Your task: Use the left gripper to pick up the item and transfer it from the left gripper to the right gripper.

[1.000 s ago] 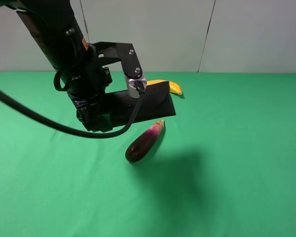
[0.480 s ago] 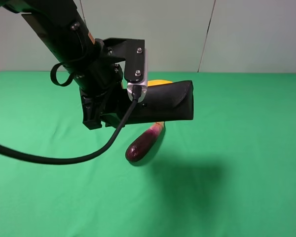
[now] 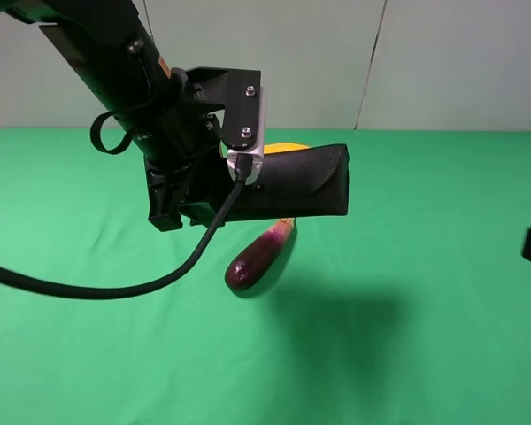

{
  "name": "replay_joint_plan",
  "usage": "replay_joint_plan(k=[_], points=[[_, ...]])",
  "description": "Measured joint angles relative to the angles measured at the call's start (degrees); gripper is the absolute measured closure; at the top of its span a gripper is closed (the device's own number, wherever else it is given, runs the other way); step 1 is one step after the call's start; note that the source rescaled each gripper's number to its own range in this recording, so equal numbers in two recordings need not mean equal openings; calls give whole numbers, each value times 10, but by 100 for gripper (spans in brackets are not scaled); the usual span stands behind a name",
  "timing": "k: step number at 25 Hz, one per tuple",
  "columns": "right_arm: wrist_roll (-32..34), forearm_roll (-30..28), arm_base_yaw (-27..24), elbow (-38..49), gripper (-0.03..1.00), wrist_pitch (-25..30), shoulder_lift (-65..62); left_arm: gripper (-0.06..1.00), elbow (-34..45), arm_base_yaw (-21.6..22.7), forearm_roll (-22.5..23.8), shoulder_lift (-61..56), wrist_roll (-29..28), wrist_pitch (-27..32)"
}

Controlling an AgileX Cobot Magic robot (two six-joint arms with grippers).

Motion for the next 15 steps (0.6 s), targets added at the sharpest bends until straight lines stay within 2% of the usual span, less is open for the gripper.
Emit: replay_joint_plan(k=[3,6,12,15], points=[[-61,59,0,0,-3,-34,73,91,0,0,0,0,0,0],[-151,142,0,0,-3,-50,141,91,0,0,0,0,0,-2],[-335,325,0,0,-3,-53,264,91,0,0,0,0,0,-3],[-409,392,0,0,-3,-46,315,91,0,0,0,0,0,-3]])
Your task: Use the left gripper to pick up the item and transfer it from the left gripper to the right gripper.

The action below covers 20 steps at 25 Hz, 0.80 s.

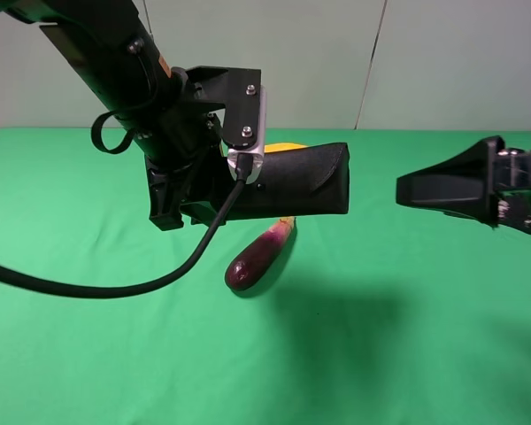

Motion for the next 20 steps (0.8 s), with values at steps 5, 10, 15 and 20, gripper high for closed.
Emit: replay_joint_plan(k=[5,10,15,20], points=[[-92,65,0,0,-3,1,67,92,0,0,0,0,0,0],[-184,123,0,0,-3,27,118,92,0,0,0,0,0,-1],[-264,175,0,0,-3,58,163,92,0,0,0,0,0,-1],[-295,184,0,-36,-3,85,205,92,0,0,0,0,0,-1]])
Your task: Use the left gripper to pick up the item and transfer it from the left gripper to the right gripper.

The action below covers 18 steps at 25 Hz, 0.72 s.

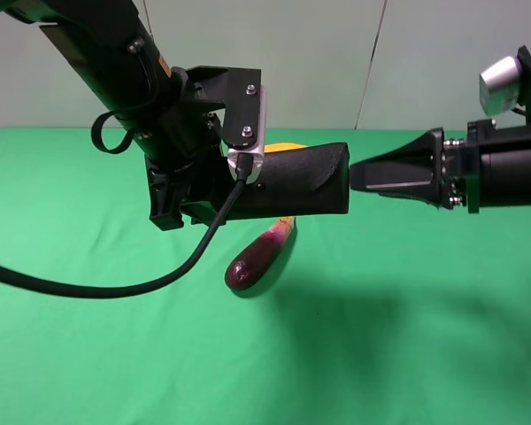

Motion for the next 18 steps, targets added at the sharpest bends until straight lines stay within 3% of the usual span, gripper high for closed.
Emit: replay_joint_plan(k=[8,18], points=[[-6,5,1,-46,-3,14,48,92,0,0,0,0,0,-5],[-39,5,69,-66,-3,-2,102,92,0,0,0,0,0,-14]])
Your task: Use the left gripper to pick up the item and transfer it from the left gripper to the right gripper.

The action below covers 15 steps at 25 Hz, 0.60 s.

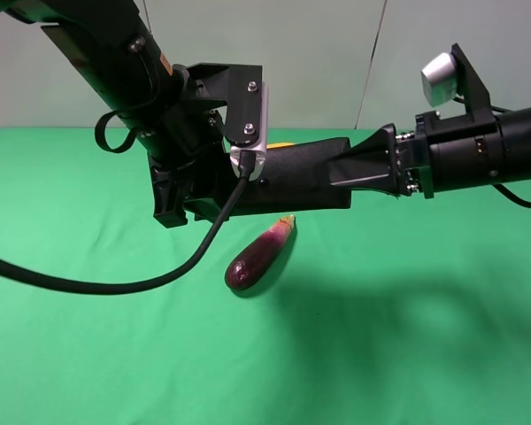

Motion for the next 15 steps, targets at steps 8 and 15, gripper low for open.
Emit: replay_joint_plan(k=[8,15], points=[[-1,-3,50,-43,-3,-1,44,92,0,0,0,0,0,0],[-1,-12,55,-48,-3,0,52,92,0,0,-1,0,0,0]])
